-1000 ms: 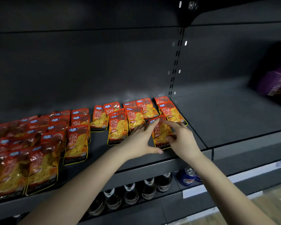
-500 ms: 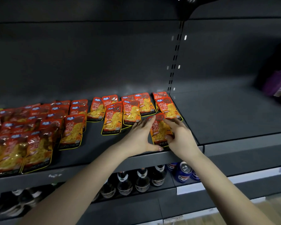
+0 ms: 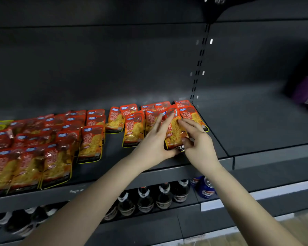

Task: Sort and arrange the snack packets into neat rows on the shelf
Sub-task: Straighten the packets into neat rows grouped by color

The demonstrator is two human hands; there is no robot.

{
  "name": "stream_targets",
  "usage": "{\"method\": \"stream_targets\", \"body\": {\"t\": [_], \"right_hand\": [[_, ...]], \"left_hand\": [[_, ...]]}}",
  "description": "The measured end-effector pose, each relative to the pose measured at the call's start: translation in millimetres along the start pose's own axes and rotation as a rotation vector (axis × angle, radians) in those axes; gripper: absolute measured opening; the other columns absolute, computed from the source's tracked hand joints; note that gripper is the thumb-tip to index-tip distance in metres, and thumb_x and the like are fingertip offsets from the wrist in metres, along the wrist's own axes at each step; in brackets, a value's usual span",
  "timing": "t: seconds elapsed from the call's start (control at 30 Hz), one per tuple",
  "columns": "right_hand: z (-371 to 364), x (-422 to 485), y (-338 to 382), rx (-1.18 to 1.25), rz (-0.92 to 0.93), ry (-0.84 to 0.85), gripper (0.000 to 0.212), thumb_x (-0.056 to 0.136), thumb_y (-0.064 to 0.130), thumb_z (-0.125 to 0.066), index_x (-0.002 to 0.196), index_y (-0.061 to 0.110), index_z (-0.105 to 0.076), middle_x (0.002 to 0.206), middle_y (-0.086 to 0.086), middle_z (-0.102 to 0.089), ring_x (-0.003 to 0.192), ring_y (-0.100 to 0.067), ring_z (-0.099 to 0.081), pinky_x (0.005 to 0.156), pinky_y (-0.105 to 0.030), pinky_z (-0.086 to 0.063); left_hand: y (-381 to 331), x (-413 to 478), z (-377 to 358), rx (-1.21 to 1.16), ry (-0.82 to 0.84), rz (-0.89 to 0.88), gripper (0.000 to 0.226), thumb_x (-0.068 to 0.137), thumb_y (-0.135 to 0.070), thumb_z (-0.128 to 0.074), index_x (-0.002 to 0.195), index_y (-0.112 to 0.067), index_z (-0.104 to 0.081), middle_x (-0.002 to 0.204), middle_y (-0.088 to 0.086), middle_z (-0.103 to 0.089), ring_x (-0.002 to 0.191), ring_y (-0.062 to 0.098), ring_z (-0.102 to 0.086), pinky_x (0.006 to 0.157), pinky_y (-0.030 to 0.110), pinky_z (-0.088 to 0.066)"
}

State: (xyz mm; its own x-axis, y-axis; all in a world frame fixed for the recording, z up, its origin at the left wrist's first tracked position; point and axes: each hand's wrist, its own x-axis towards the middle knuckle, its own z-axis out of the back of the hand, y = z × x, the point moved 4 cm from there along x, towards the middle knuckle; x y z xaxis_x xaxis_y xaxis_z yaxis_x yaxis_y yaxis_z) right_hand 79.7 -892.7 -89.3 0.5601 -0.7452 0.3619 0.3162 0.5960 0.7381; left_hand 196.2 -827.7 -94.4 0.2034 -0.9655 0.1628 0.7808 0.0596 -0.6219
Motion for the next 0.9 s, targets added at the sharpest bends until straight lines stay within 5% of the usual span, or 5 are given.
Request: {"method": "stream_targets", "body": {"t": [0.1, 0.17, 0.47, 0.6, 0.9], "right_hand": [[-19, 3, 20, 0.025, 0.007, 0.023, 0.059, 0.079, -0.012, -0.053, 0.133, 0.012, -0.050, 0.129, 0.011, -0.043, 0.119, -0.009, -0.046, 0.089, 0.000, -0.034], [-37, 4, 33, 0.018, 0.011, 0.063, 0.061, 0.079, -0.007, -0.057, 0.136, 0.013, -0.046, 0.126, 0.010, -0.042, 0.111, -0.009, -0.048, 0.084, 0.002, -0.033], [-131, 1, 86, -0.061, 0.041, 0.311, 0.071, 0.081, 0.006, -0.063, 0.144, 0.011, -0.032, 0.137, -0.007, -0.037, 0.117, -0.025, -0.050, 0.103, -0.024, -0.036], [-159, 0, 99, -0.127, 0.045, 0.397, 0.073, 0.082, 0.007, -0.061, 0.146, 0.008, -0.026, 0.142, -0.008, -0.032, 0.119, -0.026, -0.046, 0.099, -0.017, -0.030], [-193, -6, 105, -0.198, 0.042, 0.444, 0.073, 0.082, 0.017, -0.066, 0.144, 0.008, -0.030, 0.138, -0.008, -0.037, 0.129, -0.021, -0.040, 0.091, -0.003, -0.016]], "left_hand": [[12, -11, 22, 0.004, -0.041, 0.023, 0.103, 0.079, -0.029, -0.073, 0.149, -0.039, 0.001, 0.159, -0.004, 0.013, 0.145, 0.015, -0.011, 0.099, 0.012, -0.017], [26, -21, 36, 0.017, -0.044, 0.071, 0.104, 0.078, -0.031, -0.073, 0.149, -0.039, 0.003, 0.158, -0.002, 0.015, 0.145, 0.018, -0.012, 0.108, 0.023, -0.024], [96, -79, 93, 0.174, -0.019, 0.248, 0.107, 0.078, -0.029, -0.074, 0.147, -0.042, 0.007, 0.159, -0.001, 0.009, 0.145, 0.026, -0.010, 0.116, 0.041, -0.023], [125, -92, 103, 0.268, 0.006, 0.290, 0.106, 0.078, -0.038, -0.071, 0.146, -0.043, 0.010, 0.160, 0.005, -0.001, 0.146, 0.029, -0.002, 0.119, 0.050, -0.009], [150, -114, 114, 0.382, 0.089, 0.243, 0.093, 0.083, -0.052, -0.062, 0.151, -0.030, -0.002, 0.159, 0.006, -0.008, 0.146, 0.024, 0.006, 0.117, 0.037, 0.007]]}}
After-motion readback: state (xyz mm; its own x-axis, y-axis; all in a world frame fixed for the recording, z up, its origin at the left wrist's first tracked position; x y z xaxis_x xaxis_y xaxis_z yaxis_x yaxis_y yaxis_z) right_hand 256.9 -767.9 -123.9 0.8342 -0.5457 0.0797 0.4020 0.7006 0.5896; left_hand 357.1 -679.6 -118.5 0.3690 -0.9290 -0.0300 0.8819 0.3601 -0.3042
